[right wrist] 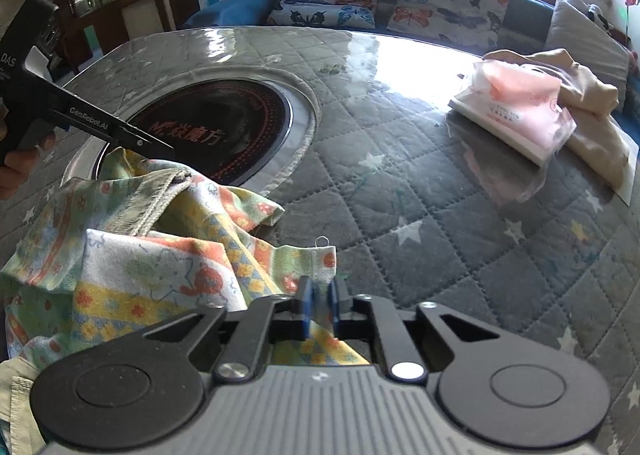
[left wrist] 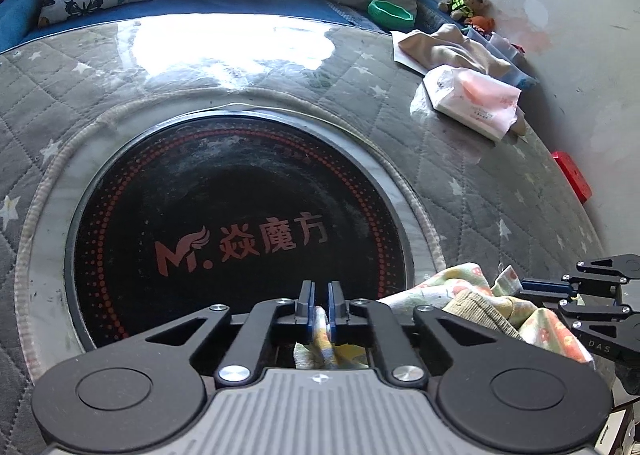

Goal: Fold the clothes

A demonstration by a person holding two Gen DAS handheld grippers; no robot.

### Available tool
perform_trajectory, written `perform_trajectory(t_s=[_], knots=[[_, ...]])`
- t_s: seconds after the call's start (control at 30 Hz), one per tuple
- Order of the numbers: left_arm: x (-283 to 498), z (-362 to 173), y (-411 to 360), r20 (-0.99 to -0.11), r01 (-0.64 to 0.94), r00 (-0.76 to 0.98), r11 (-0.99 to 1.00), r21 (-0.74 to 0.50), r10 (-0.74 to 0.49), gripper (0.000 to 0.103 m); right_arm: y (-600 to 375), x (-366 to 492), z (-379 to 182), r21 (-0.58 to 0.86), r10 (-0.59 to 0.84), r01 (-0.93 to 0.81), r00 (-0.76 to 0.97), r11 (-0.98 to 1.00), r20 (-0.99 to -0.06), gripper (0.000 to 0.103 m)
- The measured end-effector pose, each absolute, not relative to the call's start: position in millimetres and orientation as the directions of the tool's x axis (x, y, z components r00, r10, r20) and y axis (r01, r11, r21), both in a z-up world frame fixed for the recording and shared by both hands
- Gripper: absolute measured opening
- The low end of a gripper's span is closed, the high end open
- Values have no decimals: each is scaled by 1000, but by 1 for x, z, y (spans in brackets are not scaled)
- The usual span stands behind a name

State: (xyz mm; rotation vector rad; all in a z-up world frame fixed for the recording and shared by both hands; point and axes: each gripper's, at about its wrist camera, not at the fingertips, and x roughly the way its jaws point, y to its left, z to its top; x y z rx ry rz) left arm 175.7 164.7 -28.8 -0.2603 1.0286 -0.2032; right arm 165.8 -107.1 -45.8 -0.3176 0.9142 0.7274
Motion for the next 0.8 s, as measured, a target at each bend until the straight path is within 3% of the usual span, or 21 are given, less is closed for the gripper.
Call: perform_trajectory(t_s=[0.23, 0.47, 0.67, 0.8], knots=[[172, -24, 167, -782, 60, 537, 939, -337, -315, 3, -97, 162, -24, -107, 407, -692, 534, 714, -741, 4], [168, -5, 173, -716, 69, 614, 926, -371, -333, 1, -85, 156, 23, -236, 450, -651, 700, 721, -555, 3], [163, 10, 180, -667, 73, 673, 927, -368, -318, 1, -87, 165, 35, -174, 474, -643, 696, 746, -539, 9], [164, 5, 185, -706, 35, 648, 937, -349, -287, 5, -107, 179, 27, -105, 438, -612, 664, 784, -606, 11]])
